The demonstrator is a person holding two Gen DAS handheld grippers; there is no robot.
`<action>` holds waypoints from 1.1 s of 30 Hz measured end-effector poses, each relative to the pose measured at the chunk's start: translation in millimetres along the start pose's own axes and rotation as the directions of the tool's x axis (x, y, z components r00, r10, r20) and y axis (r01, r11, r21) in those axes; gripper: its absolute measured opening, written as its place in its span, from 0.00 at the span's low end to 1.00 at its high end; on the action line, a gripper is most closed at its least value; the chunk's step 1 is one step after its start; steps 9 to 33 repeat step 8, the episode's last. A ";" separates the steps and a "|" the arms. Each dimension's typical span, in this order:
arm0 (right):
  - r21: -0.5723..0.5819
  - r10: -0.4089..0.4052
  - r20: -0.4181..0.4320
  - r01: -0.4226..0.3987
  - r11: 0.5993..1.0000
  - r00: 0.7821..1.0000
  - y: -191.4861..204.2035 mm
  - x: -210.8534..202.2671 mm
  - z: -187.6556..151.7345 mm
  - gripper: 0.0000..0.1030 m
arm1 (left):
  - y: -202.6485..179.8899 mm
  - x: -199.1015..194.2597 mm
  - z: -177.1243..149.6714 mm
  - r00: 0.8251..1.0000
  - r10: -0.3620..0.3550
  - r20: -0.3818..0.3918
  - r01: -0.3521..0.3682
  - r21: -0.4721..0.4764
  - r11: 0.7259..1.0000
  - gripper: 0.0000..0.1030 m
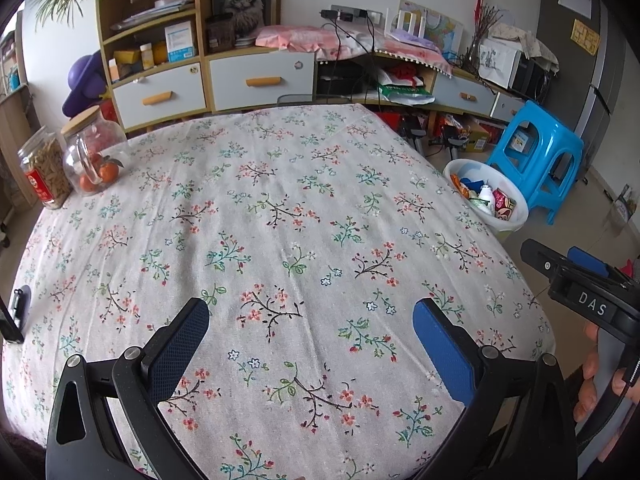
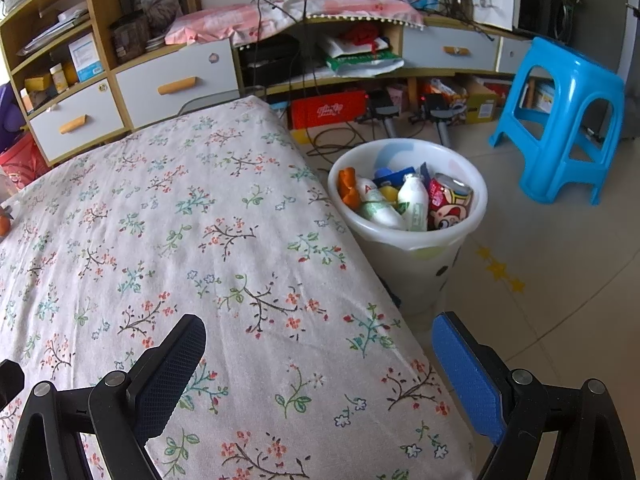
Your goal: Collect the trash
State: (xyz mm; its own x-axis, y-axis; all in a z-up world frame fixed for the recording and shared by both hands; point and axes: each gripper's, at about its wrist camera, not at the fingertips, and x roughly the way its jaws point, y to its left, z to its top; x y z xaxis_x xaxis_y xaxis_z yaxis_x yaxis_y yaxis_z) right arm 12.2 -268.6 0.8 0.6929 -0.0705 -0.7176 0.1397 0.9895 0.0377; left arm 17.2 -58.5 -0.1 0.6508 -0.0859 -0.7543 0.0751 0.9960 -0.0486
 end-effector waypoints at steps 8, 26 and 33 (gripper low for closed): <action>-0.035 -0.023 -0.030 0.021 0.999 0.999 23.1 18.5 2.5 0.92 | 25.5 18.0 8.9 0.999 0.048 -0.010 -0.048 -0.027 0.998 1.00; -0.035 -0.023 -0.030 0.021 0.999 0.999 23.1 18.5 2.5 0.92 | 25.5 18.0 8.9 0.999 0.048 -0.010 -0.048 -0.027 0.998 1.00; -0.035 -0.023 -0.030 0.021 0.999 0.999 23.1 18.5 2.5 0.92 | 25.5 18.0 8.9 0.999 0.048 -0.010 -0.048 -0.027 0.998 1.00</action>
